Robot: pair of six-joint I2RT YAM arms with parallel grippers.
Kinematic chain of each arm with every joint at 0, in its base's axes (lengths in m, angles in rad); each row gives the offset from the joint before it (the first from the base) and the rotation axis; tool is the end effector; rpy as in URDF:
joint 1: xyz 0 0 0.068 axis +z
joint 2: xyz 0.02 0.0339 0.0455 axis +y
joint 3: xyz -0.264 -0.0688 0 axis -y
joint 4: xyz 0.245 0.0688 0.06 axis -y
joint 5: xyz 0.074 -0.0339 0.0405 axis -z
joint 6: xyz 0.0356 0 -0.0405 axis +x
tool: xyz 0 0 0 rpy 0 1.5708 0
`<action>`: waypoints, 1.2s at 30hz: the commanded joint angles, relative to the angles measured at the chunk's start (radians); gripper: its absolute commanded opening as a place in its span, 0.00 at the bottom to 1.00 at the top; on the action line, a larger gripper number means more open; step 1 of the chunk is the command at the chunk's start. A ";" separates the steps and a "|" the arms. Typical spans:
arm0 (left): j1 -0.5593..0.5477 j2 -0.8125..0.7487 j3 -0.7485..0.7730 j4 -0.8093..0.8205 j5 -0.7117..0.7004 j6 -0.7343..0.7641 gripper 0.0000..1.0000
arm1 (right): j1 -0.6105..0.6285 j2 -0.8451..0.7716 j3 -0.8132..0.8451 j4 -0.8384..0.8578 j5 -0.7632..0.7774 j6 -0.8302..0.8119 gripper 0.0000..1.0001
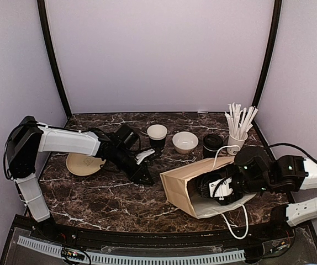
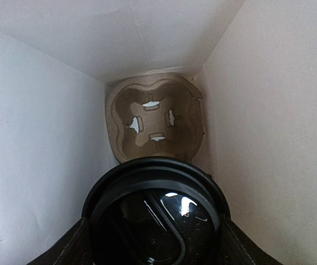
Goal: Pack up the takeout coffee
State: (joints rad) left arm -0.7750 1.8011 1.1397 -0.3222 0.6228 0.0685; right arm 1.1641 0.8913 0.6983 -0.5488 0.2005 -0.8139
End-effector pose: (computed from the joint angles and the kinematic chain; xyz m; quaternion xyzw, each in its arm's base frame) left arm 0.2480 -0.2720 0.1817 0.4539 0.7950 -0.3705 0.1570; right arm 0.0802 0.1683 0.2572 -0.7387 0.5341 -0.0204 0.4105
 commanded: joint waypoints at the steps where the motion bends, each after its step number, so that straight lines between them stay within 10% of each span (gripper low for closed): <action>1: 0.005 -0.006 -0.008 0.005 0.038 0.019 0.17 | -0.011 0.012 -0.017 0.050 0.024 0.076 0.61; 36: 0.005 -0.030 -0.041 0.037 0.066 0.021 0.18 | -0.029 0.020 0.054 0.055 0.091 -0.028 0.58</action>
State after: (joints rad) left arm -0.7750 1.8011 1.1248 -0.2996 0.6693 0.0723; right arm 1.1400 0.9070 0.7246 -0.5140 0.2436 -0.8268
